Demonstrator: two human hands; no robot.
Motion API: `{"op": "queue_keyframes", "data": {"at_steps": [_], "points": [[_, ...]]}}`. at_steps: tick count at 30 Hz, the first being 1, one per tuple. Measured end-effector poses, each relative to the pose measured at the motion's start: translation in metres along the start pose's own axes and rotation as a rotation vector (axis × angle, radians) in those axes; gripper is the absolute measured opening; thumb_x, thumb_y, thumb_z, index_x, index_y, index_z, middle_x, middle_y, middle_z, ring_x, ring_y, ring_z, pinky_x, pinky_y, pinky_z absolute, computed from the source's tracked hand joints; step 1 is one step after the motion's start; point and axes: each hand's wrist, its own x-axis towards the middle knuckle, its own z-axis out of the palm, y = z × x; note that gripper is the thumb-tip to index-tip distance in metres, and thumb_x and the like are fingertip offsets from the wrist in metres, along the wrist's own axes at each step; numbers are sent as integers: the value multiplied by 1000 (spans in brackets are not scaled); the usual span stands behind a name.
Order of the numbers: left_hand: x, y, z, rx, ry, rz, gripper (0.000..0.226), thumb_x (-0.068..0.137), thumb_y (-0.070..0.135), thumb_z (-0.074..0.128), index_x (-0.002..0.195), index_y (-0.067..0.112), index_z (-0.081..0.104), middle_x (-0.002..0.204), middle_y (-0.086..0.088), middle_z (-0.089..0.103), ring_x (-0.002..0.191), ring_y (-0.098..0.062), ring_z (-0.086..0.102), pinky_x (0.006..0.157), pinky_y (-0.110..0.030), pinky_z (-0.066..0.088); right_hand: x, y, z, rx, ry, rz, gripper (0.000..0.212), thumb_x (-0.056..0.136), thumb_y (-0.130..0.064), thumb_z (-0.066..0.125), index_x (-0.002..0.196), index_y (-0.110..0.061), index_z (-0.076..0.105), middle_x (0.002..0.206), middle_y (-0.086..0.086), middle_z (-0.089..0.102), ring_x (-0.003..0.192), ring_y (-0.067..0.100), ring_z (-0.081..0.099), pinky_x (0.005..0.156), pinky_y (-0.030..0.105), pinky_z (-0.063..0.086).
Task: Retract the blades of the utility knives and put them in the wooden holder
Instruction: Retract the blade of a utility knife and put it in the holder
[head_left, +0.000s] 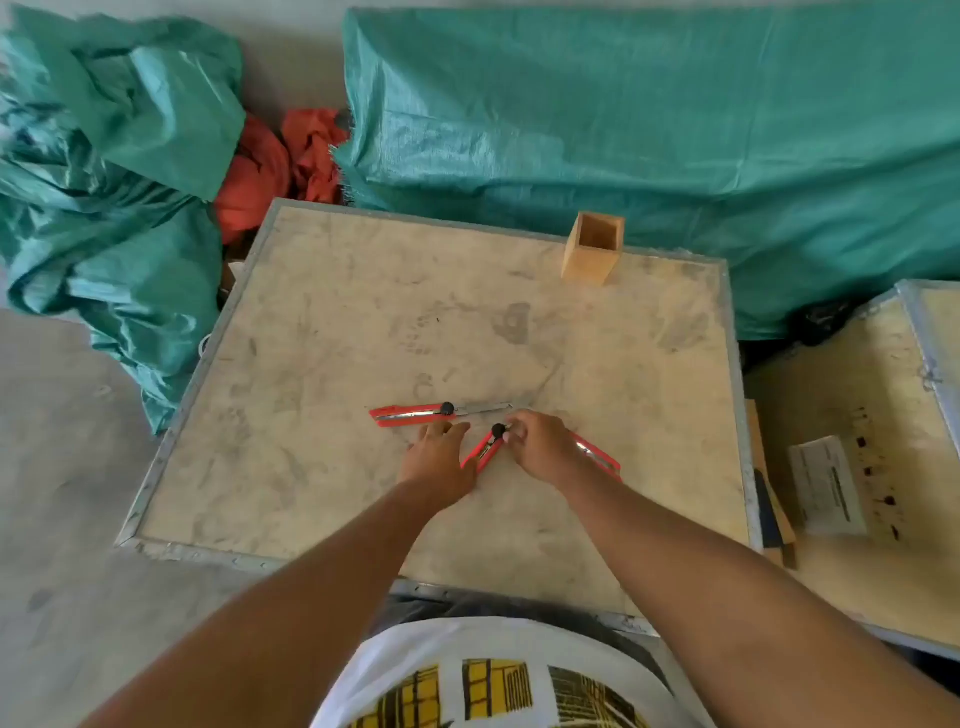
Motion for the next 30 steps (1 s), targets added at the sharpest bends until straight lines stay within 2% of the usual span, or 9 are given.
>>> {"op": "queue_keyframes", "data": {"at_steps": [6, 10, 13, 16, 18, 20, 24, 27, 30], "points": [[-17, -3, 35, -33, -5, -139, 59, 88, 40, 59, 142, 23, 43, 133, -7, 50, 124, -28, 46, 94, -44, 51, -5, 5, 16, 140, -28, 57, 45, 96, -19, 64, 141, -15, 56, 115, 8, 71, 108, 23, 66, 97, 34, 53], [-12, 0, 46, -85, 51, -164, 46, 88, 29, 62, 133, 23, 55, 123, -5, 54, 118, -29, 50, 89, -43, 53, 5, 3, 19, 193, -8, 97, 35, 96, -19, 65, 130, -11, 62, 114, 6, 70, 103, 18, 65, 86, 23, 44], [-12, 0, 54, -243, 116, -175, 35, 82, 20, 65, 117, 24, 68, 111, -7, 59, 105, -29, 56, 80, -33, 50, 10, 2, 23, 284, 13, 153, 27, 96, -23, 66, 120, -12, 64, 111, 2, 69, 97, 12, 60, 83, 23, 42], [-19, 2, 56, -424, 170, -177, 37, 79, 14, 71, 116, 19, 71, 106, -7, 58, 96, -25, 60, 76, -21, 39, 8, 2, 21, 406, 35, 201, 20, 97, -19, 66, 116, -14, 65, 105, -4, 66, 98, 14, 65, 83, 29, 53], [-27, 4, 52, -501, 195, -170, 42, 79, 16, 74, 121, 19, 69, 103, -2, 56, 91, -22, 61, 76, -21, 40, 5, 0, 18, 566, 17, 247, 15, 96, -13, 67, 112, -13, 64, 108, 3, 70, 97, 20, 72, 80, 36, 64], [-37, 5, 46, -560, 207, -157, 44, 80, 20, 75, 123, 23, 68, 101, 1, 58, 84, -17, 60, 73, -22, 42, 0, -3, 10, 683, -8, 250, 14, 95, -8, 68, 107, -13, 66, 109, 12, 73, 90, 23, 75, 74, 38, 66], [-59, 2, 25, -656, 81, -91, 44, 87, 23, 70, 130, 32, 61, 106, 7, 72, 83, -15, 66, 71, -19, 49, -12, -11, -17, 660, -67, 105, 16, 92, -7, 71, 108, -10, 71, 103, 12, 74, 80, 21, 76, 67, 32, 65], [-75, 6, 8, -734, -25, -15, 54, 90, 13, 67, 137, 34, 51, 110, 13, 73, 85, -1, 69, 75, -18, 54, -22, -20, -36, 673, -81, 37, 20, 92, -5, 71, 111, -6, 70, 96, 9, 73, 71, 12, 74, 66, 27, 65], [-86, 10, -4, -891, -81, -23, 58, 89, 3, 67, 138, 31, 51, 105, 5, 75, 80, -11, 72, 76, -29, 62, -33, -32, -49, 692, -91, -26, 16, 91, -3, 72, 106, -8, 70, 90, 6, 74, 68, 8, 75, 64, 24, 64]]}}
